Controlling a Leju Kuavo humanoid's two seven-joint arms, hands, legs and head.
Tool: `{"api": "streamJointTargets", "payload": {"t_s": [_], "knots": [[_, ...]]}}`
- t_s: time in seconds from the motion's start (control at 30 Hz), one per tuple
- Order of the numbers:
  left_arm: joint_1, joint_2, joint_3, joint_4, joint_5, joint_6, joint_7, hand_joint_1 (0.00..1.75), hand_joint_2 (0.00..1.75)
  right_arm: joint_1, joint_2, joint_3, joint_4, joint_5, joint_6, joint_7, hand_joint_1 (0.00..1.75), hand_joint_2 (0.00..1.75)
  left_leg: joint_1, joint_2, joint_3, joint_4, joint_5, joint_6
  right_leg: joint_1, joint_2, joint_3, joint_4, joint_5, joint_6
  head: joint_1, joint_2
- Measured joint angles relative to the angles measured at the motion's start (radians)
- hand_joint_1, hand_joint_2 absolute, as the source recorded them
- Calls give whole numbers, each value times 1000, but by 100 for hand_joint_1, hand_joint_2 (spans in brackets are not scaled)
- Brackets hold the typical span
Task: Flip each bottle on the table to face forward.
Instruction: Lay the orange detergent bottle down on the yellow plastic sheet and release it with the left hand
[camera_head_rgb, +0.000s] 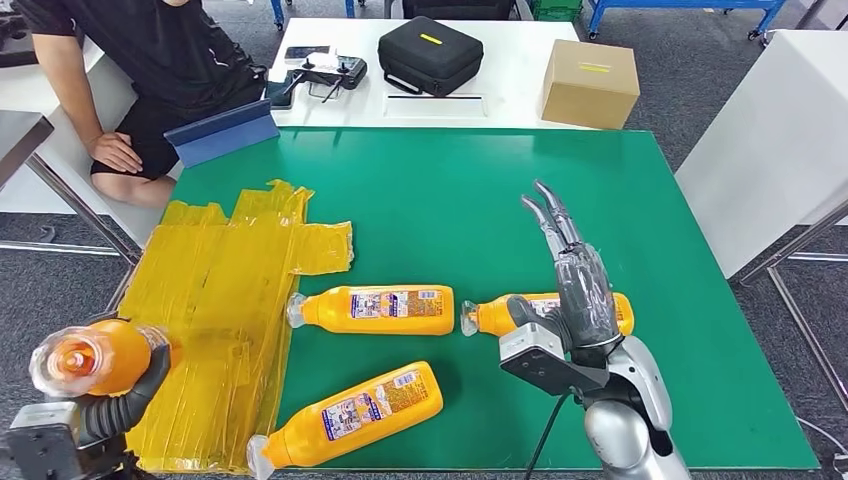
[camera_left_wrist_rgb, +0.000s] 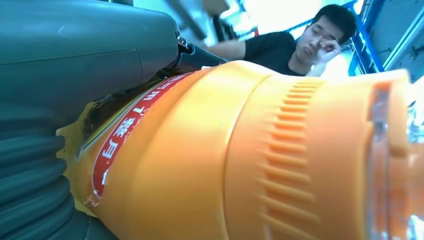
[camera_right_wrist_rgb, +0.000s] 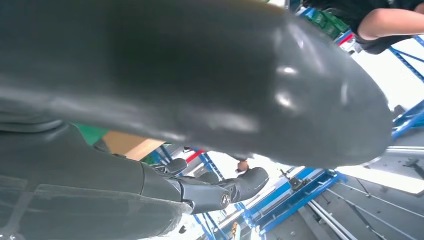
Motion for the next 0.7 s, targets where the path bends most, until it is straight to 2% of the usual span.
{"api": "streamJointTargets", "payload": {"t_s": [0.17, 0.33, 0.43, 0.57, 0.7], "knots": [[-38, 20, 16, 31, -127, 62, 38, 175, 175, 6, 9, -19, 4, 18, 14, -3, 0, 0, 0, 0, 0, 0, 0, 0, 0, 0, 0, 0, 0, 0, 0, 0], [-102, 43, 15, 101, -570, 270, 179, 175, 175, 5, 25, -21, 22, 26, 43, -6, 0, 0, 0, 0, 0, 0, 0, 0, 0, 0, 0, 0, 0, 0, 0, 0], [-148, 67, 12, 181, -747, 362, 238, 175, 175, -2, 33, -20, 42, 19, 52, -15, 0, 0, 0, 0, 0, 0, 0, 0, 0, 0, 0, 0, 0, 0, 0, 0], [-223, 105, -2, 329, -890, 446, 283, 175, 175, -33, 41, -9, 76, 13, 75, -17, 0, 0, 0, 0, 0, 0, 2, 0, 0, 0, 0, 1, 1, 0, 0, 0], [-292, 134, -21, 459, -927, 484, 296, 175, 175, -63, 44, 6, 108, 11, 81, -16, 0, 0, 0, 0, 0, 0, 2, 0, 0, 0, 0, 1, 2, -1, 0, 0]]}}
